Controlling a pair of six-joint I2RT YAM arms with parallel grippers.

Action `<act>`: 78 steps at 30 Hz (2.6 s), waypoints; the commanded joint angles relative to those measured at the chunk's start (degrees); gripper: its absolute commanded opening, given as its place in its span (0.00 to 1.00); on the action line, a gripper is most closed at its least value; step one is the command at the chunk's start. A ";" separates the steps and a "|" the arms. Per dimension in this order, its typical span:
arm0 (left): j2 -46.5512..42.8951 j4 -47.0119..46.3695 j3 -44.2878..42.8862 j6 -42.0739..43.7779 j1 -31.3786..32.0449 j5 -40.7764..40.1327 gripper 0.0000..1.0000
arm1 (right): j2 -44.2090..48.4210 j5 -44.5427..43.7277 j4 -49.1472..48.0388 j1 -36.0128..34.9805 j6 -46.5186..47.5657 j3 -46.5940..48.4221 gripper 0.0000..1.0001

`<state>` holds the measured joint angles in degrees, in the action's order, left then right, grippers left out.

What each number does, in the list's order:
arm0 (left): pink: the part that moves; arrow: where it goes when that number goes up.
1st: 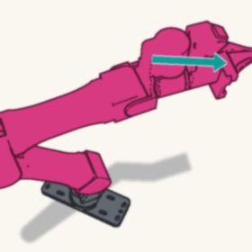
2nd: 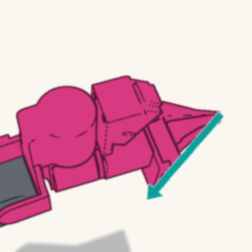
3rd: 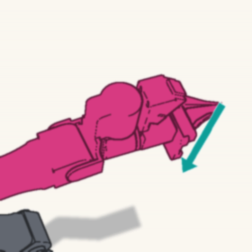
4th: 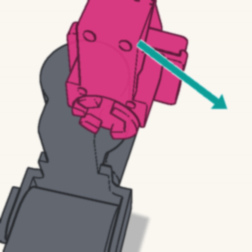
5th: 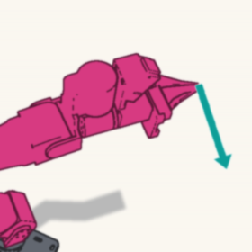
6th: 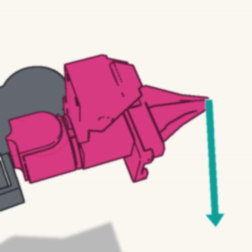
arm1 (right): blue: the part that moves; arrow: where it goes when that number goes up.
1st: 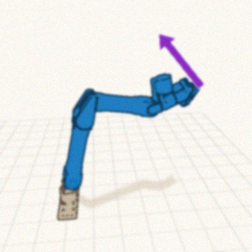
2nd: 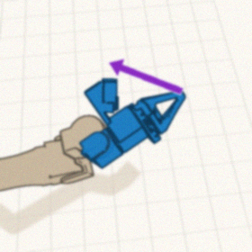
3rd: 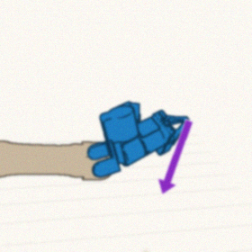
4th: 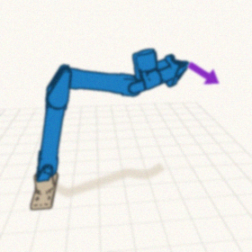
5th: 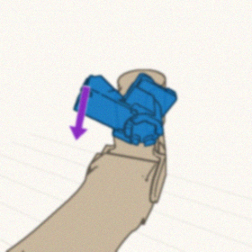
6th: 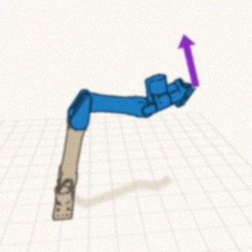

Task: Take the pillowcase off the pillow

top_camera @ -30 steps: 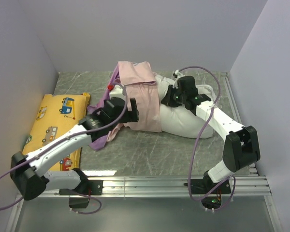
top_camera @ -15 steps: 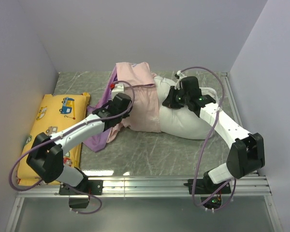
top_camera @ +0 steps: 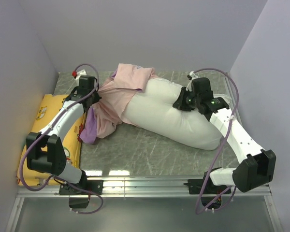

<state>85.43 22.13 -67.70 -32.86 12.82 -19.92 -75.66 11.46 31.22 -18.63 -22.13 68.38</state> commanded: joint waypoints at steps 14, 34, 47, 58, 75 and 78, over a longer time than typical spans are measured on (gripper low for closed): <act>2.99 -7.80 5.47 -3.35 6.51 10.26 0.01 | 10.00 -19.88 2.18 -9.29 4.02 6.68 0.73; 1.85 -6.14 5.39 -2.38 10.91 9.73 0.01 | -22.41 -48.20 -2.66 -33.84 5.08 7.82 1.00; -5.88 -7.62 5.21 -2.81 20.38 10.00 0.77 | -18.57 -30.73 -13.46 -27.34 3.06 0.53 0.00; -1.85 -7.02 7.15 -8.09 29.54 -1.86 0.82 | -9.08 -22.01 -13.65 -24.44 -0.28 -0.44 0.00; -5.10 -8.68 14.26 -8.97 13.56 -5.14 0.00 | 12.28 -15.52 -3.37 -9.32 -2.83 -3.26 0.00; -1.69 -10.00 13.74 -8.45 9.86 -0.22 0.01 | 15.18 -12.80 -1.52 -8.97 -2.57 -1.24 0.00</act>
<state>80.90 11.35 -54.96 -43.13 27.24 -19.00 -66.22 -2.02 30.13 -29.15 -24.01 63.22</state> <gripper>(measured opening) 0.016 0.026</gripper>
